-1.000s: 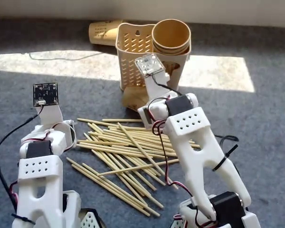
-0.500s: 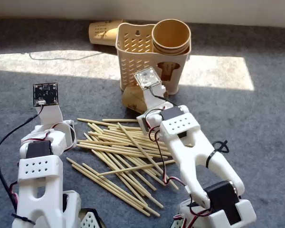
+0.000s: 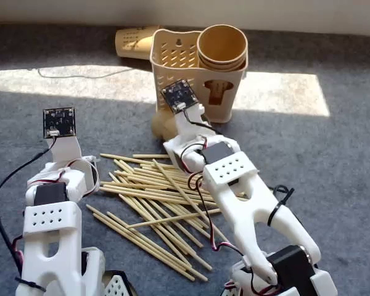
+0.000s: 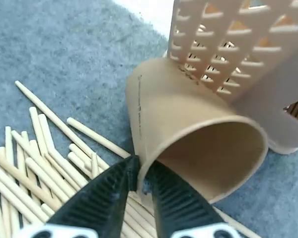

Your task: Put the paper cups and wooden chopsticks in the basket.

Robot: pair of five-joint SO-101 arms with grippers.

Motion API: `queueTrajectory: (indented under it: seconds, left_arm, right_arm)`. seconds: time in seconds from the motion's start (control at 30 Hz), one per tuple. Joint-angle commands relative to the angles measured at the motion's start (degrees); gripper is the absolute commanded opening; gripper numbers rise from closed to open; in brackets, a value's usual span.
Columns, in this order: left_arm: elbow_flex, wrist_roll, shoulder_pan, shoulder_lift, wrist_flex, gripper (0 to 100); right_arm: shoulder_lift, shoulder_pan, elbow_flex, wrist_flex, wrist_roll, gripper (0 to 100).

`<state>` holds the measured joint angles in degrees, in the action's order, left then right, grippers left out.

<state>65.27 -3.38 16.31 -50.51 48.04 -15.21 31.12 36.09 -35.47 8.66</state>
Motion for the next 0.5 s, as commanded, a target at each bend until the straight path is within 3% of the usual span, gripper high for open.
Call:
queueTrajectory:
  seconds: [0.0, 0.13, 0.3, 0.47]
  left_arm:
    - [-0.31, 0.53, 0.84, -1.27, -0.97, 16]
    - [0.04, 0.53, 0.84, -1.27, -0.97, 16]
    - [0.22, 0.62, 0.84, -1.27, -1.05, 16]
    - [0.22, 0.62, 0.66, -1.27, -1.05, 16]
  right_arm:
    - [-1.01, -0.13, -0.4, 3.47, 2.02, 0.5]
    - [-3.12, -0.13, -0.84, 1.54, 2.29, 0.5]
    - [-13.49, 0.04, -2.33, -10.51, 4.22, 0.5]
    - [-19.47, 0.13, -12.7, -25.71, 8.53, 0.5]
